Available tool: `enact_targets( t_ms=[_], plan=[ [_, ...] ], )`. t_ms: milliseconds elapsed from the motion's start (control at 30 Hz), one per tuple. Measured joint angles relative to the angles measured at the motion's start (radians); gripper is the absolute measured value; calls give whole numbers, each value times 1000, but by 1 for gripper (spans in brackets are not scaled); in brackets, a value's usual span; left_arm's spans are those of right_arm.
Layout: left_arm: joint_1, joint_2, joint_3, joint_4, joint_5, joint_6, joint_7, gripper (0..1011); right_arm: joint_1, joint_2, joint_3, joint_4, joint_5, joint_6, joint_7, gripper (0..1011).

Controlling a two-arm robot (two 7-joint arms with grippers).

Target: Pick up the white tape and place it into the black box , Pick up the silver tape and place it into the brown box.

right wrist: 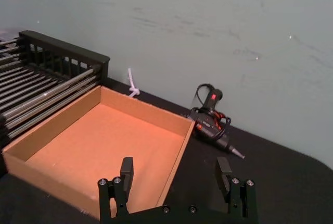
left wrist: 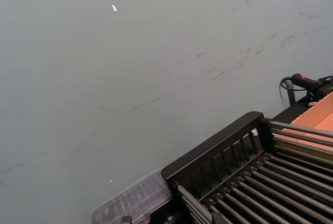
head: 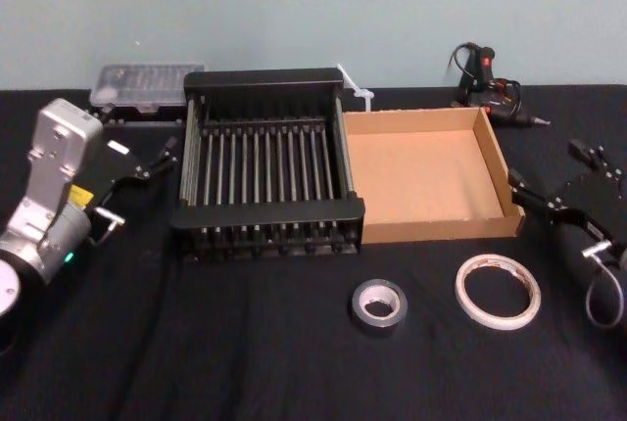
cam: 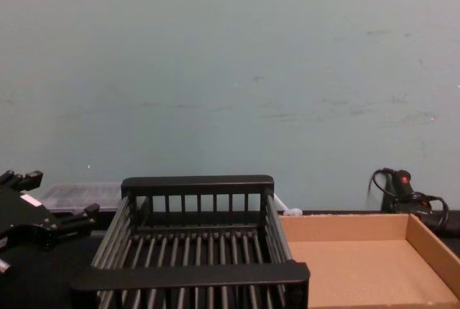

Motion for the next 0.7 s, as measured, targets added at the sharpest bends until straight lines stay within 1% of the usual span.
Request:
enact_targets(
  t_ms=[67,267,367,467,500,600,700],
  plan=[
    [0,0,0,0,0,0,0,1001,-12,5,9,-15,9,13,6,1002],
    [0,0,0,0,0,0,0,1001,-78,40,60,-89,49,71,32,1002],
    [0,0,0,0,0,0,0,1001,-97,52,74,-111,57,89,40,1002],
    [0,0,0,0,0,0,0,1001,-122,64,91,-140,65,120,49,1002],
    [0,0,0,0,0,0,0,1001,-122,64,91,-140,65,120,49,1002],
    [0,0,0,0,0,0,0,1001,-141,68,108,-158,78,151,61,1003],
    [0,0,0,0,0,0,0,1001,-150,68,116,-165,86,170,69,1002]
  ],
)
